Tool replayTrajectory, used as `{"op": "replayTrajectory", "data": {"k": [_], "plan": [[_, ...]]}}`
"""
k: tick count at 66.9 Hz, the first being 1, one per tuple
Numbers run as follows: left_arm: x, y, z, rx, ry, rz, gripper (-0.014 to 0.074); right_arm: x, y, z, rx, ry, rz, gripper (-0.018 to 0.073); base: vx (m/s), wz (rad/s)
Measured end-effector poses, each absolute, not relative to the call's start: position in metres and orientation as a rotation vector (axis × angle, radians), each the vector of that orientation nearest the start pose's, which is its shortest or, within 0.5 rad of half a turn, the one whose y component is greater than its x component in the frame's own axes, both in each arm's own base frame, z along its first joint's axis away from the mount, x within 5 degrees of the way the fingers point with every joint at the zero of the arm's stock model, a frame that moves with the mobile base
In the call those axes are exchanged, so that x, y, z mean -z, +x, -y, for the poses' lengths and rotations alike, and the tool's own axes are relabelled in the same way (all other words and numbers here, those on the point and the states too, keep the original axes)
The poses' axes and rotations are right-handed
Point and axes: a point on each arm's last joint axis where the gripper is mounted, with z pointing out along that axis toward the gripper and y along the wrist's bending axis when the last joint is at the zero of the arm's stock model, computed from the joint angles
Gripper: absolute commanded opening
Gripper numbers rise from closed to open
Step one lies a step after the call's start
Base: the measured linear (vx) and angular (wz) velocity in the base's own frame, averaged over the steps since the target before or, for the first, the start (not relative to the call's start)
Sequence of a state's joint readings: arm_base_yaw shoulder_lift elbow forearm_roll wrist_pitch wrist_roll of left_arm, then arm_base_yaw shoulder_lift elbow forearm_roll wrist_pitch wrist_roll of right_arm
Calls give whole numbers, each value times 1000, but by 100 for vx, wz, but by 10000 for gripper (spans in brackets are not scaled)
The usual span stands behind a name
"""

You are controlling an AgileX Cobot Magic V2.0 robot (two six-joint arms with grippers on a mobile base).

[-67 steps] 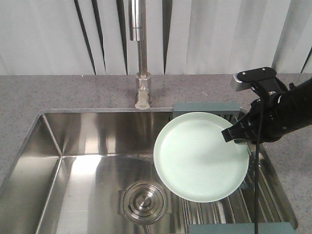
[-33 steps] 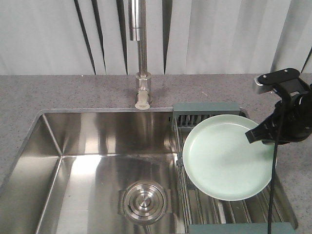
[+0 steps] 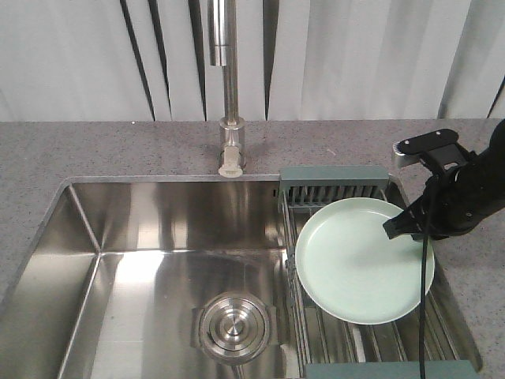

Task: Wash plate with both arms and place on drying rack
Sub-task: 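Lower the plate onto the wire drying rack and open the right gripper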

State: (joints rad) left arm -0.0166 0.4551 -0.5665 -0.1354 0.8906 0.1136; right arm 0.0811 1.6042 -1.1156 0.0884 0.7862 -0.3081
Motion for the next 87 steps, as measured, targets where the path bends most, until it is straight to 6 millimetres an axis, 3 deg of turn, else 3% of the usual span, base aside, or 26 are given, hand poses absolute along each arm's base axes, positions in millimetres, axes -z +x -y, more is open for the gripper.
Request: {"op": "replayTrajectory", "data": {"k": [31, 51, 60, 87], "plan": [[-295, 75, 11, 113, 107, -2254, 572, -206, 340, -29, 26, -508, -2736, 15, 0, 0], [-295, 75, 11, 113, 107, -2254, 572, -207, 340, -29, 18, -461, -2739, 271, 0, 0], [-295, 75, 11, 113, 107, -2254, 572, -221, 335, -29, 21, -439, -2706, 336, 0, 0], [-295, 75, 11, 113, 107, -2254, 572, -293, 297, -29, -24, -364, -2560, 337, 0, 0]]}}
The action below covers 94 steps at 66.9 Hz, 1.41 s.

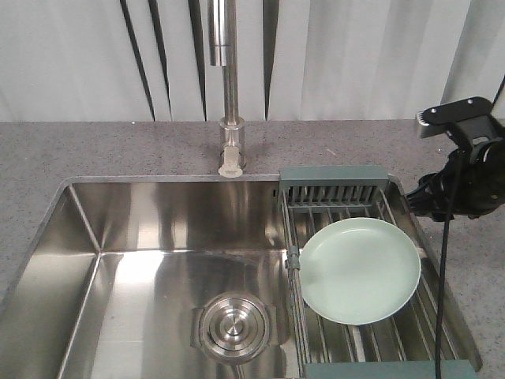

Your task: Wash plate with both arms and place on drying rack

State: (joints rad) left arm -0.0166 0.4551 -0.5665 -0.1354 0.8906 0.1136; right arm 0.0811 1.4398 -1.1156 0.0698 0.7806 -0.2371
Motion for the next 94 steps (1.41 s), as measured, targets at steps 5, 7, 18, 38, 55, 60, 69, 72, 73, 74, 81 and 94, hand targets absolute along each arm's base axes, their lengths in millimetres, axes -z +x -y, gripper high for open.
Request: {"op": "replayTrajectory", "data": {"k": [5, 7, 18, 38, 55, 60, 69, 72, 73, 74, 81, 94], "plan": [[-295, 75, 11, 113, 107, -2254, 572, -305, 287, -29, -45, -353, -2539, 337, 0, 0], [-295, 75, 11, 113, 107, -2254, 572, -311, 282, -29, -53, -349, -2530, 337, 0, 0], [-295, 75, 11, 113, 107, -2254, 572, -336, 256, -28, -69, -344, -2485, 337, 0, 0], [-295, 75, 11, 113, 107, -2254, 572, -344, 195, -20, -28, -268, -2359, 337, 0, 0], [-295, 75, 11, 113, 107, -2254, 572, -329, 138, -14, -19, -228, -2261, 298, 0, 0], [-295, 75, 11, 113, 107, -2254, 572, -330, 122, -13, -22, -220, -2232, 284, 0, 0], [-295, 75, 11, 113, 107, -2254, 572, -329, 95, -11, -25, -215, -2206, 260, 0, 0], [-295, 75, 11, 113, 107, -2254, 572, -328, 87, -10, -25, -216, -2203, 252, 0, 0], [-295, 75, 11, 113, 107, -2254, 572, -327, 86, -10, -25, -217, -2209, 250, 0, 0], [-295, 75, 11, 113, 107, -2254, 572, -327, 83, -10, -25, -217, -2205, 249, 0, 0], [-295, 75, 11, 113, 107, -2254, 572, -326, 70, -9, -26, -220, -2213, 239, 0, 0], [-295, 75, 11, 113, 107, -2254, 572, -325, 55, -8, -26, -223, -2209, 239, 0, 0]]}}
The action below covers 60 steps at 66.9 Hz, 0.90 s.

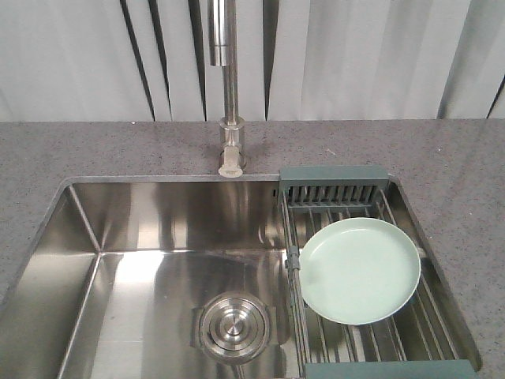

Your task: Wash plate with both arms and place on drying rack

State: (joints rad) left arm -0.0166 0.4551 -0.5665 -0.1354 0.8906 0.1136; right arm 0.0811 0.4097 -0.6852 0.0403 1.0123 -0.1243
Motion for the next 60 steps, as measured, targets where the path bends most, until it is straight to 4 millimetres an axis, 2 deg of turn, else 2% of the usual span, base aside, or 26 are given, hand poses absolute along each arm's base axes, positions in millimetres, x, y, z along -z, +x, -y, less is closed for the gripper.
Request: {"op": "replayTrajectory", "data": {"k": [60], "plan": [[-295, 75, 11, 113, 107, -2254, 572, -325, 53, -7, -26, -223, -2208, 239, 0, 0]]}}
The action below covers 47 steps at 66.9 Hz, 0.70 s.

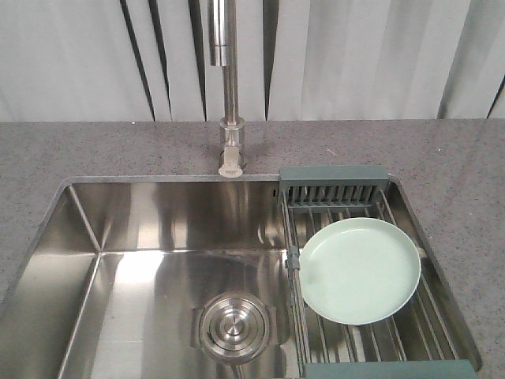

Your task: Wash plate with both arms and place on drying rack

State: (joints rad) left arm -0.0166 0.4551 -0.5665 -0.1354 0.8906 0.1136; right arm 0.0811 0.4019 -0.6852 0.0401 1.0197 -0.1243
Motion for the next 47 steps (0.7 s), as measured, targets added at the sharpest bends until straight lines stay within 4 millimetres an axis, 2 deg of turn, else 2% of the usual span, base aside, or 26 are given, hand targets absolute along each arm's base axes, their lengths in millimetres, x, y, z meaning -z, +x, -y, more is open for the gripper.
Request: {"op": "replayTrajectory", "data": {"k": [31, 41, 47], "plan": [[-298, 76, 11, 119, 89, -2224, 563, -325, 53, -7, -26, -223, -2209, 239, 0, 0], [-305, 80, 12, 177, 6, -2168, 498, -325, 53, -7, -26, -223, -2209, 239, 0, 0], [-319, 86, 12, 179, 7, -2146, 442, -325, 53, -7, -26, -223, -2209, 239, 0, 0]]}}
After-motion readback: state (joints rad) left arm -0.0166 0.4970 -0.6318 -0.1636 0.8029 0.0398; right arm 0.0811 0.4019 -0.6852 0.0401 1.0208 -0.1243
